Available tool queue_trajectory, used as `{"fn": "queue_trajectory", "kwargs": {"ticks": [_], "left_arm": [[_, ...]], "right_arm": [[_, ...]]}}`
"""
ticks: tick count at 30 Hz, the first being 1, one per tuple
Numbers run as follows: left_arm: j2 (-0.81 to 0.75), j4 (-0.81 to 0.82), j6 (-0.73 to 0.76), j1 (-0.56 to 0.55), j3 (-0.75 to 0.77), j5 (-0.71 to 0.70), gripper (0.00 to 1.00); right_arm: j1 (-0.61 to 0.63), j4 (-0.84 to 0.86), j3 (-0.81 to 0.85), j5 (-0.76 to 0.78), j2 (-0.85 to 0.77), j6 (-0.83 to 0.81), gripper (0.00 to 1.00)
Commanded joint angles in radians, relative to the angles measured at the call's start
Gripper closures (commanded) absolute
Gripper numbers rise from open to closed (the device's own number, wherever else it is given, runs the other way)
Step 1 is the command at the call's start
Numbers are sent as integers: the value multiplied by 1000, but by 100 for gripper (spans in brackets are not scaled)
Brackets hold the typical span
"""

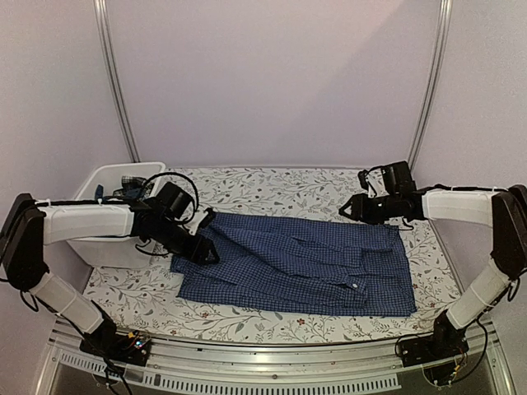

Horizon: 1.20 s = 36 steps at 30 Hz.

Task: Fold and stack the mixed laundry pile
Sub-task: Rotate the rectangle-folded shirt at the center of the board.

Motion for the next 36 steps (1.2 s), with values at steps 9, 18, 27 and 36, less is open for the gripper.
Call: {"fn": "queue_trajectory", "kwargs": {"ticks": [9, 18, 27, 36], "left_arm": [[340, -64, -69, -42, 118, -139, 41], [667, -68, 13, 165, 470, -230, 48], [1017, -268, 39, 225, 1305, -178, 45], [585, -164, 27, 153, 797, -186, 43]], "right_arm": [[28, -380, 261, -85, 418, -278, 53], [20, -427, 175, -110, 414, -263, 53], [170, -454, 243, -472, 376, -265, 55], [37, -515, 372, -344, 346, -306, 54]]}}
